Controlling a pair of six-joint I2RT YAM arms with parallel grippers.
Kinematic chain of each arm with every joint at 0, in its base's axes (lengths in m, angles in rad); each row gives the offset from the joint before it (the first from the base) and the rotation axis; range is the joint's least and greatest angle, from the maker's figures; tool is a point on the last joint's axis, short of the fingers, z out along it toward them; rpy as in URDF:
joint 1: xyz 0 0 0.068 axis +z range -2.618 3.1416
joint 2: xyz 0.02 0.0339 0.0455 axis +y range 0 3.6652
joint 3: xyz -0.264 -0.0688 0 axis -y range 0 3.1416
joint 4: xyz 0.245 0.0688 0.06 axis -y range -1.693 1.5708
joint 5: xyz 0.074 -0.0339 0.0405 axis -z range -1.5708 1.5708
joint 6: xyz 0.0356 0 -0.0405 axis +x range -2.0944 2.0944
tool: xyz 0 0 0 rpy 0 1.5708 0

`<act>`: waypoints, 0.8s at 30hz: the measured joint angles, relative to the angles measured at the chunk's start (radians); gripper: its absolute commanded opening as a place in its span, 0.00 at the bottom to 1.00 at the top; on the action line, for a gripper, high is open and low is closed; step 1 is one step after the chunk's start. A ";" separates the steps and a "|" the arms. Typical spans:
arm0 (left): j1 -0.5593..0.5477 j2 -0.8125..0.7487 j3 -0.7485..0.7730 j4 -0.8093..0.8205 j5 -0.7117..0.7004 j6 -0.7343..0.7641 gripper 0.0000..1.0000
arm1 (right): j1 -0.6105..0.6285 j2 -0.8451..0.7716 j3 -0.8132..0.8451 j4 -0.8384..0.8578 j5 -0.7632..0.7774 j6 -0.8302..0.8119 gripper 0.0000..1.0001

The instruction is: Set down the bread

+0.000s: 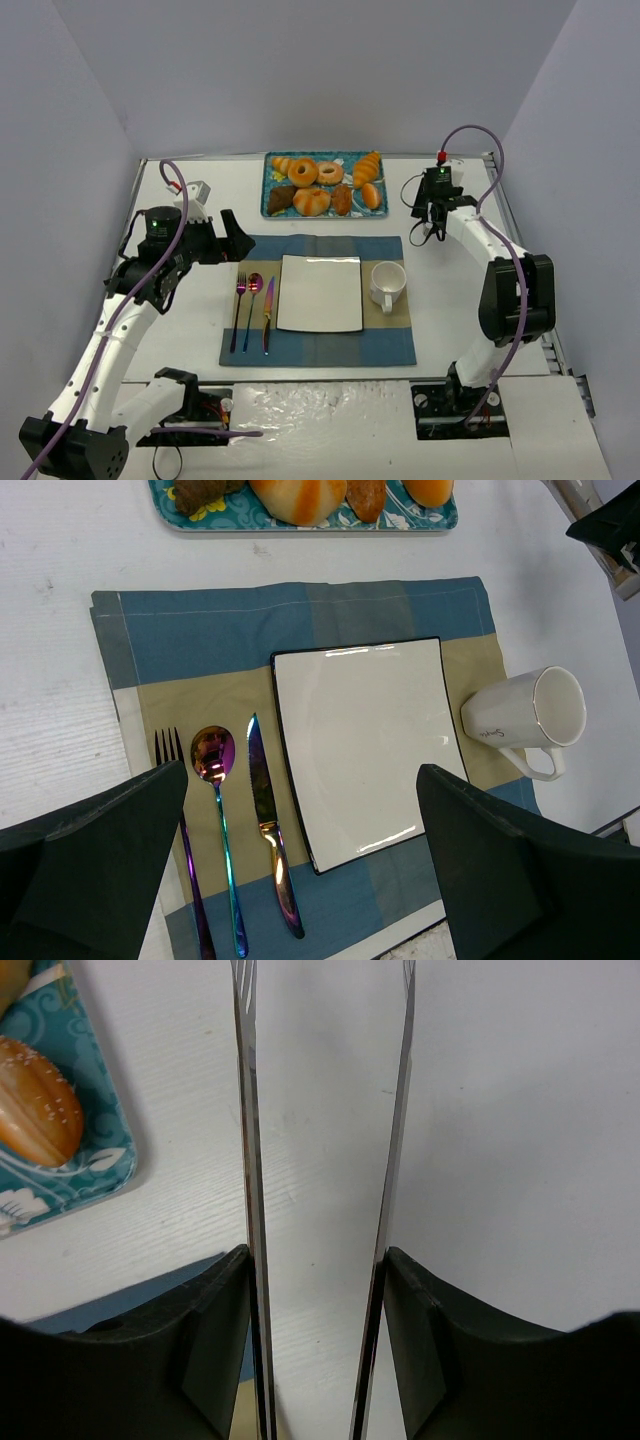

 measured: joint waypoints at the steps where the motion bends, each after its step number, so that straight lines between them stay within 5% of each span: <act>1: 0.000 0.000 0.000 0.000 0.000 0.000 0.97 | 0.008 -0.009 0.000 -0.005 -0.005 0.000 0.49; 24: 0.000 -0.002 0.000 -0.001 0.000 0.000 0.97 | 0.186 -0.088 0.113 -0.070 -0.209 0.023 0.49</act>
